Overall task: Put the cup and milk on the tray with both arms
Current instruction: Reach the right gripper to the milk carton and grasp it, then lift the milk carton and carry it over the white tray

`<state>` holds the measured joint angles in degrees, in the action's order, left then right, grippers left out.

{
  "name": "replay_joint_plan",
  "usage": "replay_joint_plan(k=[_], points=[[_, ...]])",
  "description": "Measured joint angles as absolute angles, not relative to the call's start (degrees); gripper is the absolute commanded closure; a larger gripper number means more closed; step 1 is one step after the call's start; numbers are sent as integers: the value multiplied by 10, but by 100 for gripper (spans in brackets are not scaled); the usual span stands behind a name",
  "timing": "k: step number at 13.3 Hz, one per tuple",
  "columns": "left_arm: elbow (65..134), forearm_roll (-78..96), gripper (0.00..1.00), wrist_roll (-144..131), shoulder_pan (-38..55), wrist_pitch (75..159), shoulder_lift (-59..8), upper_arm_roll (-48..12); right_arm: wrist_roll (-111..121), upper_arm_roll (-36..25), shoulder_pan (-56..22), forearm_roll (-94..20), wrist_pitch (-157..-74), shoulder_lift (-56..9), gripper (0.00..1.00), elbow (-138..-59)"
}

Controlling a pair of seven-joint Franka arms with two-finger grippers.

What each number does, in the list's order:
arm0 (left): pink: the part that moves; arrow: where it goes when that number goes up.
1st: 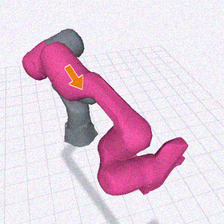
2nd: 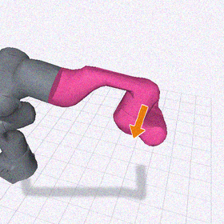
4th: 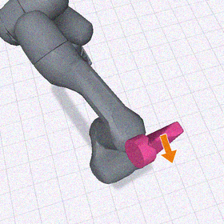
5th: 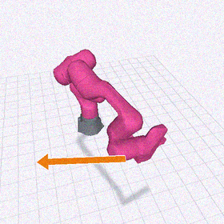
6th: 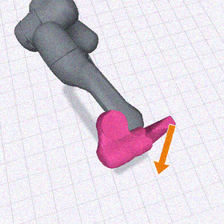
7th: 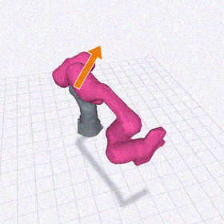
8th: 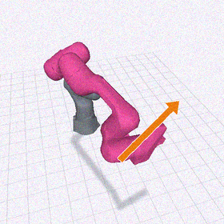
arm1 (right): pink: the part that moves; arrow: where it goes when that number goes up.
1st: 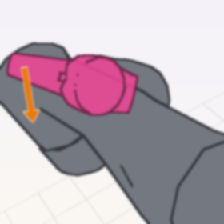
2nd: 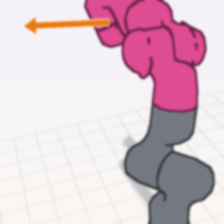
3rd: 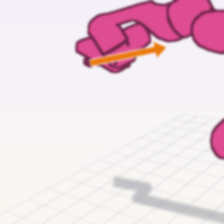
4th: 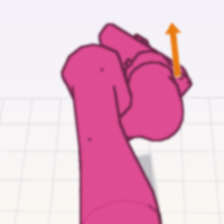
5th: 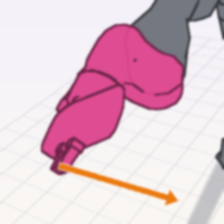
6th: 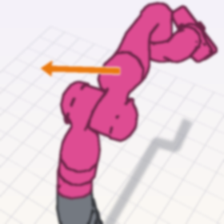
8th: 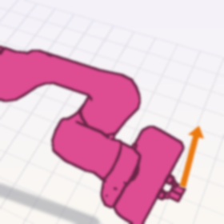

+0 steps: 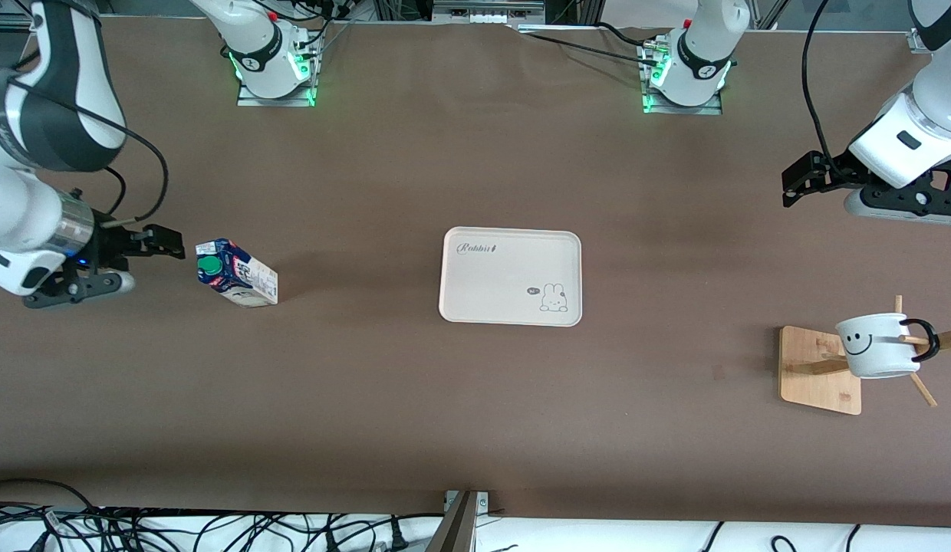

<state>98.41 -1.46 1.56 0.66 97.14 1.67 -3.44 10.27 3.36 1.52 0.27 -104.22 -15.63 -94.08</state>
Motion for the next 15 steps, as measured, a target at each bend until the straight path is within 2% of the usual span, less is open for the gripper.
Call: replay_joint_plan(k=[3,7,12,13,15], points=[[984,-15,0,16,7,971,16,-34,71,37,7,2,-1078,-168,0,-961],[984,-15,0,16,7,971,16,-34,64,38,4,-2,-1178,-167,0,-1048],[984,-15,0,16,7,971,16,-34,43,38,4,-2,-1216,-133,0,-1135],[984,-15,0,16,7,971,16,-34,42,38,4,-2,-1217,-126,6,-1148],[984,-15,0,16,7,971,16,-34,41,38,4,-2,-1221,-120,37,-1164]])
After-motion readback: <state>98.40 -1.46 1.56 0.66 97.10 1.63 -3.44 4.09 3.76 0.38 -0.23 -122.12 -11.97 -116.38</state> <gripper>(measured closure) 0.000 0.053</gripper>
